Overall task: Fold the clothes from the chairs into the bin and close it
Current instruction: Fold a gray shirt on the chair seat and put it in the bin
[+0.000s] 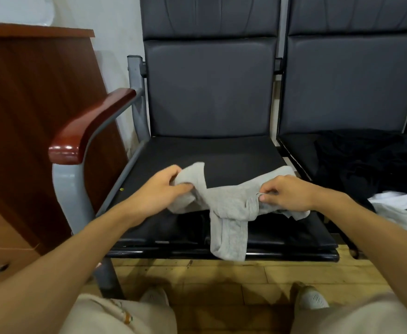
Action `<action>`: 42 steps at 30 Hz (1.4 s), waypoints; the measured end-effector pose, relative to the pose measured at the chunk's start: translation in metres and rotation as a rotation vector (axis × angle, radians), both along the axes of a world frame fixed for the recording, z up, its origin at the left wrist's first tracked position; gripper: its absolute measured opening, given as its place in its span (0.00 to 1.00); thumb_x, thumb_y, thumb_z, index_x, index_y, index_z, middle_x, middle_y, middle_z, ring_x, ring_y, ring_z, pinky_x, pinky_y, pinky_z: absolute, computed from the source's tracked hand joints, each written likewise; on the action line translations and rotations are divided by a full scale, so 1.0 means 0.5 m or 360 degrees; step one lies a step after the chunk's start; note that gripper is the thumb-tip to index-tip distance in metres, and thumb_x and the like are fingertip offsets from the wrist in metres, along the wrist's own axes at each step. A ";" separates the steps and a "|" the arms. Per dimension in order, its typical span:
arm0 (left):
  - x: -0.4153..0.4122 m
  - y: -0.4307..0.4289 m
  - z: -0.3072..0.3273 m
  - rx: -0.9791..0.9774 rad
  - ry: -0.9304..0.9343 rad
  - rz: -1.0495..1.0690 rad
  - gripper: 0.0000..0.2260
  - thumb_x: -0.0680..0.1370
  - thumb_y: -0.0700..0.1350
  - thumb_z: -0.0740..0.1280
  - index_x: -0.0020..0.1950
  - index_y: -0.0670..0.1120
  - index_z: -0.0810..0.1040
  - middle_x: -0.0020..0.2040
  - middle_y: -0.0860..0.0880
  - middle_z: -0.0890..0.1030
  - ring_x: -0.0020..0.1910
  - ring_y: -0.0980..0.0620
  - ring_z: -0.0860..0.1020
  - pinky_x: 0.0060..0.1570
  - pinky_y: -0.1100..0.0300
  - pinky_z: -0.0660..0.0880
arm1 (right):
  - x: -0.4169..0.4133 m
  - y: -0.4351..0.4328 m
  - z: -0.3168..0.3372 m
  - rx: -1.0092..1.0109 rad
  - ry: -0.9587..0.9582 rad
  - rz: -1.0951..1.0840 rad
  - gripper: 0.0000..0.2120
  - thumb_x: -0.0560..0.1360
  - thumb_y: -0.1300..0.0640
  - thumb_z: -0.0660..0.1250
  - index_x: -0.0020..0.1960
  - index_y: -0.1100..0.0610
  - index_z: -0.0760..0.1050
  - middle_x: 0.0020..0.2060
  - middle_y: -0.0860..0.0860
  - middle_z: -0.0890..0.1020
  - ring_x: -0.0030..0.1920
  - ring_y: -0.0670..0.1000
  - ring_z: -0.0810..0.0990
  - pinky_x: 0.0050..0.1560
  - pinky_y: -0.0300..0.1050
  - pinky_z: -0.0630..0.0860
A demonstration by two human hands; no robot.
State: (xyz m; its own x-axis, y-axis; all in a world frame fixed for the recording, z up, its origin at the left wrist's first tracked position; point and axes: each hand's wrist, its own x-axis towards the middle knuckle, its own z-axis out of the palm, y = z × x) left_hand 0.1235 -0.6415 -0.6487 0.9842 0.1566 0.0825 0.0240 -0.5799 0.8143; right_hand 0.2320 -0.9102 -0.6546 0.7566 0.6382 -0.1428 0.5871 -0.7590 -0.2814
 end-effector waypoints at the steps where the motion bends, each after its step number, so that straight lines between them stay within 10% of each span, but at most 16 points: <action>1: -0.007 -0.007 0.010 -0.0055 0.0027 -0.0113 0.04 0.77 0.43 0.69 0.50 0.47 0.77 0.47 0.49 0.80 0.47 0.53 0.79 0.46 0.58 0.75 | -0.002 0.000 0.001 -0.0068 0.0012 0.0012 0.16 0.80 0.53 0.62 0.34 0.46 0.70 0.32 0.44 0.75 0.36 0.43 0.73 0.42 0.37 0.68; 7: -0.050 -0.061 0.005 0.0202 0.0568 -0.0884 0.07 0.75 0.42 0.71 0.53 0.47 0.78 0.53 0.47 0.81 0.55 0.47 0.79 0.56 0.53 0.75 | -0.023 -0.006 -0.010 -0.0320 0.0150 0.0065 0.08 0.80 0.57 0.62 0.50 0.52 0.80 0.45 0.45 0.79 0.50 0.50 0.76 0.58 0.44 0.72; 13: -0.063 -0.086 0.010 0.0258 0.1082 -0.1316 0.17 0.79 0.38 0.65 0.67 0.48 0.75 0.63 0.51 0.78 0.62 0.56 0.76 0.65 0.59 0.72 | -0.045 -0.006 0.003 -0.0334 0.0299 0.0132 0.07 0.79 0.56 0.63 0.43 0.50 0.75 0.42 0.46 0.77 0.49 0.50 0.75 0.57 0.46 0.72; 17: -0.045 -0.079 -0.002 -0.0083 0.0586 -0.0630 0.12 0.78 0.33 0.62 0.55 0.46 0.80 0.48 0.45 0.84 0.47 0.52 0.83 0.54 0.56 0.78 | -0.058 -0.010 0.000 -0.0345 0.0340 0.0129 0.05 0.79 0.56 0.63 0.53 0.49 0.75 0.49 0.44 0.77 0.56 0.49 0.75 0.62 0.47 0.71; 20: -0.014 -0.040 -0.026 0.0414 0.0307 -0.0238 0.12 0.77 0.35 0.62 0.46 0.52 0.79 0.45 0.50 0.82 0.42 0.56 0.81 0.44 0.61 0.75 | -0.058 -0.014 0.003 -0.0394 0.0280 0.0108 0.09 0.79 0.55 0.63 0.58 0.52 0.76 0.52 0.45 0.77 0.57 0.49 0.75 0.62 0.44 0.71; 25: 0.030 0.016 -0.061 0.0760 0.0409 -0.0020 0.04 0.81 0.45 0.62 0.51 0.52 0.76 0.55 0.48 0.78 0.51 0.52 0.76 0.50 0.59 0.72 | -0.043 -0.015 0.009 -0.0399 0.0227 0.0031 0.11 0.78 0.58 0.62 0.60 0.52 0.77 0.46 0.42 0.74 0.53 0.47 0.74 0.56 0.38 0.68; 29: 0.037 -0.003 -0.065 0.0748 0.0658 0.0044 0.14 0.79 0.57 0.63 0.45 0.46 0.73 0.43 0.47 0.77 0.39 0.52 0.75 0.38 0.59 0.69 | -0.033 -0.008 0.011 -0.0382 0.0282 0.0032 0.04 0.77 0.55 0.65 0.49 0.48 0.77 0.42 0.40 0.76 0.51 0.47 0.75 0.55 0.41 0.72; 36: 0.046 -0.017 -0.073 0.0375 0.0839 0.0209 0.11 0.77 0.46 0.70 0.54 0.41 0.79 0.44 0.46 0.79 0.37 0.52 0.76 0.31 0.62 0.72 | -0.029 0.021 0.004 -0.0359 0.0248 0.0122 0.05 0.76 0.53 0.67 0.41 0.47 0.75 0.36 0.41 0.76 0.43 0.45 0.75 0.45 0.39 0.70; 42: 0.026 -0.014 -0.041 -0.1042 0.0636 0.0240 0.09 0.78 0.33 0.65 0.58 0.36 0.78 0.55 0.39 0.81 0.49 0.47 0.80 0.41 0.57 0.79 | -0.030 0.002 0.018 -0.0376 0.0196 0.0076 0.15 0.75 0.62 0.63 0.39 0.41 0.73 0.40 0.40 0.74 0.48 0.47 0.74 0.54 0.42 0.72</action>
